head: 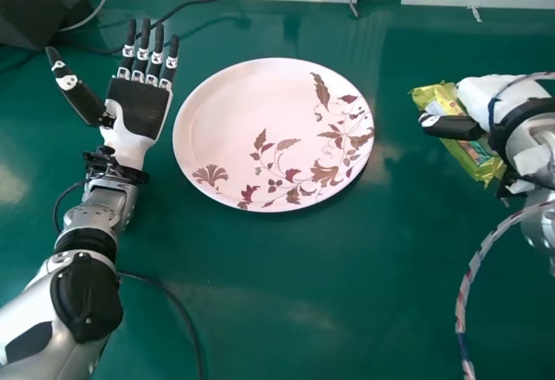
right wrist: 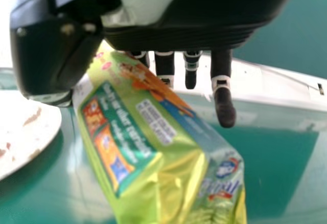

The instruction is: Pick up biscuit and place it in the plate

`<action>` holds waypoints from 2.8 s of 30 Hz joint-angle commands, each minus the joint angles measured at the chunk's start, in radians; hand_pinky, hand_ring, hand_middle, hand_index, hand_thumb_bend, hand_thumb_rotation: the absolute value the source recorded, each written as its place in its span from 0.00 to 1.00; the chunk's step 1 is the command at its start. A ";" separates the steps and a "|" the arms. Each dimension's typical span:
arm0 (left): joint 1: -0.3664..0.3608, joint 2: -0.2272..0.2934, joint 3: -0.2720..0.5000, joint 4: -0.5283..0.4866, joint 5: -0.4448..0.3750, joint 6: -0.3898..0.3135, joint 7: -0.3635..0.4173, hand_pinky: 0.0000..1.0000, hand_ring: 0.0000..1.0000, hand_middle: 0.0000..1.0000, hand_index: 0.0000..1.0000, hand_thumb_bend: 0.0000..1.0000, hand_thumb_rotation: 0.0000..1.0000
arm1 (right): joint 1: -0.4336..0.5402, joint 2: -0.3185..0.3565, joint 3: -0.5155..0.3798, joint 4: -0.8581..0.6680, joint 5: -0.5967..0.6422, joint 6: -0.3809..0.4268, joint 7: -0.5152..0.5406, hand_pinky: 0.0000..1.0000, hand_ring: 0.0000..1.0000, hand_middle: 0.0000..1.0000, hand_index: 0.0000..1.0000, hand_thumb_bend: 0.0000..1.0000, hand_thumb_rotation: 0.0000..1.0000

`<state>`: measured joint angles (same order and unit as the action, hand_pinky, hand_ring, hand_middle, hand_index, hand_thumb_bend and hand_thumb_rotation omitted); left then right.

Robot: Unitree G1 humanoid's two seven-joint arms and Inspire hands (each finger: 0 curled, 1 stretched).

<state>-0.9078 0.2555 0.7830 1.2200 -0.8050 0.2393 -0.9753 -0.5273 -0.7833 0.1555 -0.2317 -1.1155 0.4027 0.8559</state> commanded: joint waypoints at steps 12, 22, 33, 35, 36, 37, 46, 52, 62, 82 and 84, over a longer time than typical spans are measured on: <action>0.018 -0.013 -0.003 0.019 0.006 -0.007 0.016 0.88 0.86 0.96 0.99 1.00 0.63 | -0.010 -0.019 -0.038 -0.080 -0.003 -0.019 0.014 0.20 0.25 0.48 0.49 0.52 0.00; 0.013 -0.010 -0.003 0.029 0.009 -0.018 0.016 0.90 0.87 0.98 1.00 1.00 0.61 | -0.046 -0.007 -0.042 -0.128 -0.028 -0.013 0.078 0.20 0.24 0.48 0.49 0.52 0.00; 0.010 -0.014 -0.003 0.027 0.009 -0.026 0.037 0.91 0.89 0.99 1.00 1.00 0.60 | -0.107 0.015 -0.037 -0.168 -0.087 0.010 0.208 0.19 0.24 0.48 0.49 0.52 0.00; 0.010 -0.012 -0.006 0.029 0.013 -0.025 0.030 0.92 0.89 0.99 1.00 1.00 0.60 | -0.113 0.016 -0.041 -0.172 -0.088 0.009 0.220 0.19 0.23 0.48 0.49 0.52 0.00; 0.010 -0.011 -0.006 0.030 0.013 -0.024 0.033 0.91 0.89 0.99 1.00 1.00 0.61 | -0.116 0.017 -0.042 -0.175 -0.090 0.008 0.223 0.19 0.23 0.48 0.49 0.52 0.00; 0.010 -0.011 -0.007 0.031 0.014 -0.025 0.031 0.91 0.89 0.99 1.00 1.00 0.61 | -0.118 0.018 -0.043 -0.178 -0.091 0.008 0.225 0.19 0.23 0.48 0.49 0.52 0.00; 0.007 -0.009 -0.005 0.041 0.021 -0.032 0.037 0.98 0.90 0.99 1.00 1.00 0.62 | -0.133 0.016 -0.049 -0.217 -0.101 -0.011 0.238 0.19 0.24 0.48 0.49 0.52 0.00; 0.007 -0.011 -0.008 0.040 0.024 -0.044 0.029 0.99 0.90 0.99 1.00 1.00 0.62 | -0.148 0.025 -0.053 -0.237 -0.108 -0.020 0.247 0.19 0.24 0.48 0.49 0.52 0.00; 0.006 -0.012 -0.008 0.040 0.022 -0.034 0.027 0.94 0.89 0.99 1.00 1.00 0.64 | -0.179 0.035 -0.050 -0.245 -0.114 -0.051 0.258 0.18 0.22 0.48 0.49 0.52 0.00; 0.008 -0.010 -0.016 0.048 0.045 -0.043 0.001 0.92 0.89 0.95 1.00 0.96 0.57 | -0.215 0.123 -0.042 -0.257 -0.133 -0.101 0.131 0.16 0.18 0.29 0.49 0.51 0.03; 0.008 -0.010 -0.018 0.049 0.047 -0.042 -0.004 0.91 0.89 0.95 0.99 0.96 0.57 | -0.222 0.132 -0.042 -0.253 -0.128 -0.108 0.118 0.16 0.18 0.29 0.49 0.51 0.03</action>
<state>-0.9252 0.2527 0.7675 1.2494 -0.7658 0.1960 -0.9677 -0.7242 -0.6589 0.1174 -0.4831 -1.2378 0.3043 1.0002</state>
